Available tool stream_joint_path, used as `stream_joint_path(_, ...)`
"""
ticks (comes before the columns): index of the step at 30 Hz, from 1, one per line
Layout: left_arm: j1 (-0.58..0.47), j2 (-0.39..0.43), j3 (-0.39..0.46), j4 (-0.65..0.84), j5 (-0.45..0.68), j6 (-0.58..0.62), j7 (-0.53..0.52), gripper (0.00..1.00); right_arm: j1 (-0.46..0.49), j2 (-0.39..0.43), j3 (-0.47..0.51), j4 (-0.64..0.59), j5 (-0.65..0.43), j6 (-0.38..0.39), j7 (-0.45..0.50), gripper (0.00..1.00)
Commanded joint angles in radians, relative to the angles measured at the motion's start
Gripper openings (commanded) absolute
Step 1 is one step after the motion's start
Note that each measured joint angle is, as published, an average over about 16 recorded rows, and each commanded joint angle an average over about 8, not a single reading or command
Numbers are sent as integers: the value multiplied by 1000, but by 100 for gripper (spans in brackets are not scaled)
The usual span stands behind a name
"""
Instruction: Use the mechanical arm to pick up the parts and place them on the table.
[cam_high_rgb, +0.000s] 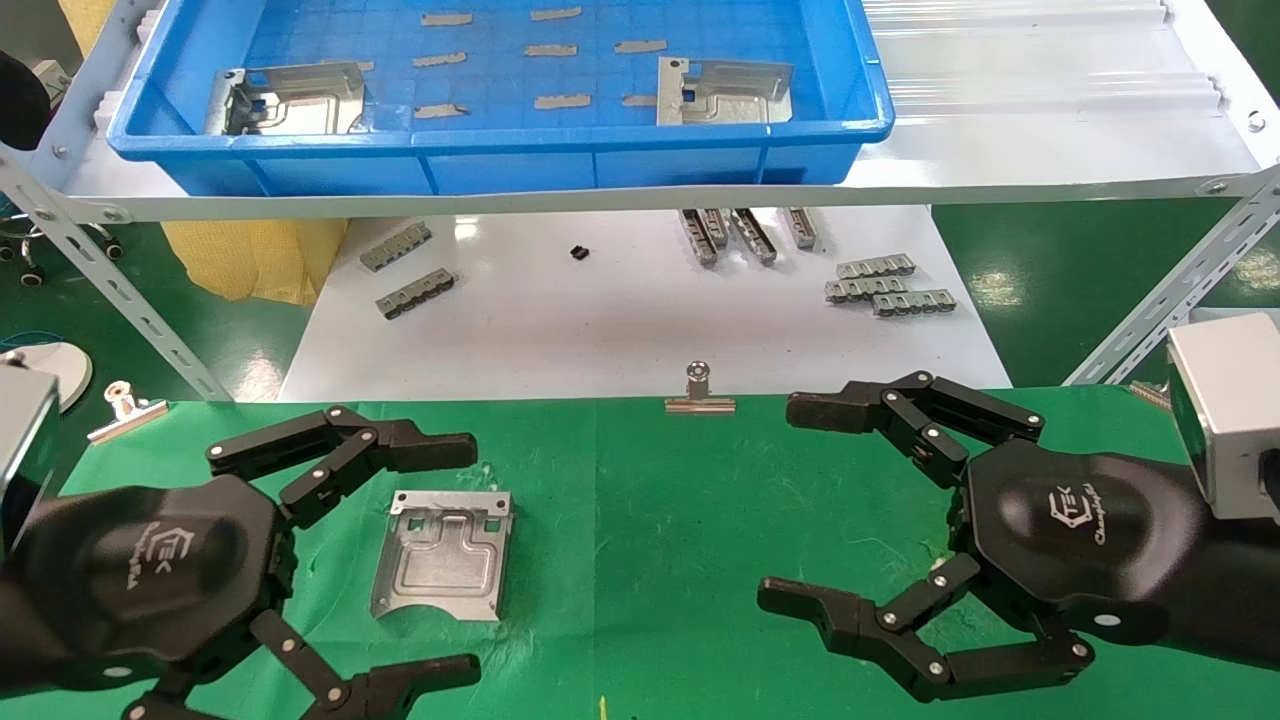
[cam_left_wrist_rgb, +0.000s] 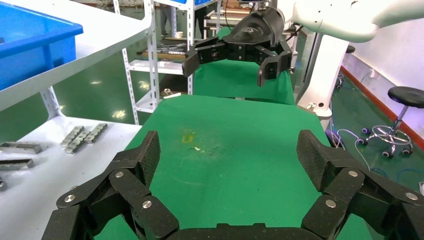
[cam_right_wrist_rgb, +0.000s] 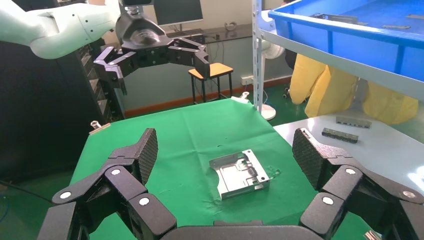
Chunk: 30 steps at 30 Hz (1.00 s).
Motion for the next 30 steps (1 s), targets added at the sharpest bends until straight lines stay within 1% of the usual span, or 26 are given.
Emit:
stream_joint_path(1,0,0,0,0,0,0,0,100,0,-2,4,3,-4,-3,2,100)
stream_joint_path(30,-1,-1,2,0,-2,-1,1,100,5,-31,54,39,-56,-47,38,100)
